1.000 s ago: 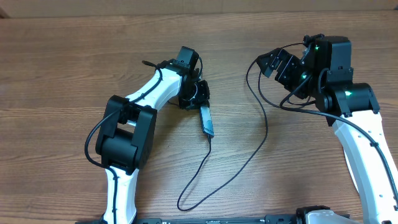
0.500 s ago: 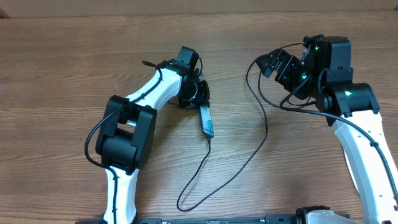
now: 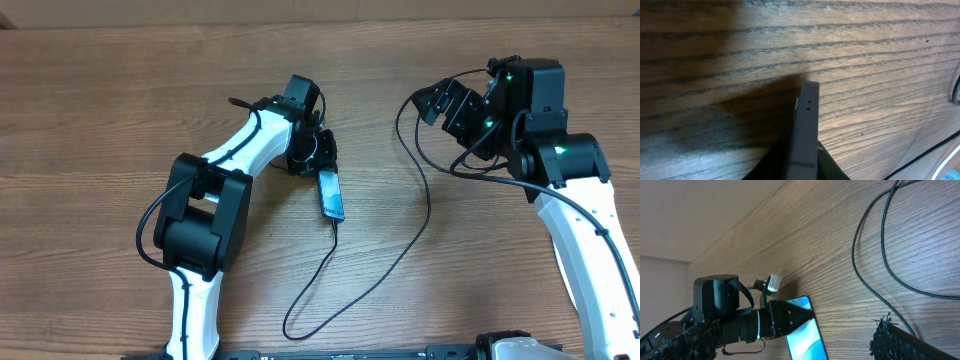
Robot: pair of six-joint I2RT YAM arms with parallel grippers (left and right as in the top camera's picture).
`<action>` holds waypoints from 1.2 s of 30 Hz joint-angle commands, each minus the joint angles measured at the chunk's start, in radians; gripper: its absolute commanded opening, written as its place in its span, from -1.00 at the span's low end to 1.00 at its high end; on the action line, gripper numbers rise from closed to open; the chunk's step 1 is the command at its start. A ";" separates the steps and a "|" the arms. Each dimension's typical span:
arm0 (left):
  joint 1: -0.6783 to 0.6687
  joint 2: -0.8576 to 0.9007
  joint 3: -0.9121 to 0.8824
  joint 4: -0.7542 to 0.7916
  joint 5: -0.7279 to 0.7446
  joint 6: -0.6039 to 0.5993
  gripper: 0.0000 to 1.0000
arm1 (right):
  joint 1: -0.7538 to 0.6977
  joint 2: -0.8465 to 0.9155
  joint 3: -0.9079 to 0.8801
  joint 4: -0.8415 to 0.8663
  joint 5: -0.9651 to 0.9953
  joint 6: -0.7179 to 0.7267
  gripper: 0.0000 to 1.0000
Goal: Plug charger to phone and switch on socket
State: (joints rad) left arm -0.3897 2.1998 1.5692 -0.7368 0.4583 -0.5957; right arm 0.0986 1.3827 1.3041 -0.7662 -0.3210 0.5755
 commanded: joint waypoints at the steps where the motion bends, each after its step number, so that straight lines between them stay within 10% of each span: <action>1: -0.003 0.005 -0.003 -0.003 0.013 -0.003 -0.61 | -0.003 -0.014 0.011 0.001 0.014 -0.008 0.99; 36: -0.003 0.005 -0.003 -0.019 0.012 -0.003 -0.22 | -0.003 -0.014 0.011 0.000 0.014 -0.008 0.99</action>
State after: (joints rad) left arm -0.3897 2.1998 1.5696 -0.7475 0.4789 -0.5968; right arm 0.0990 1.3827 1.3041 -0.7673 -0.3214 0.5758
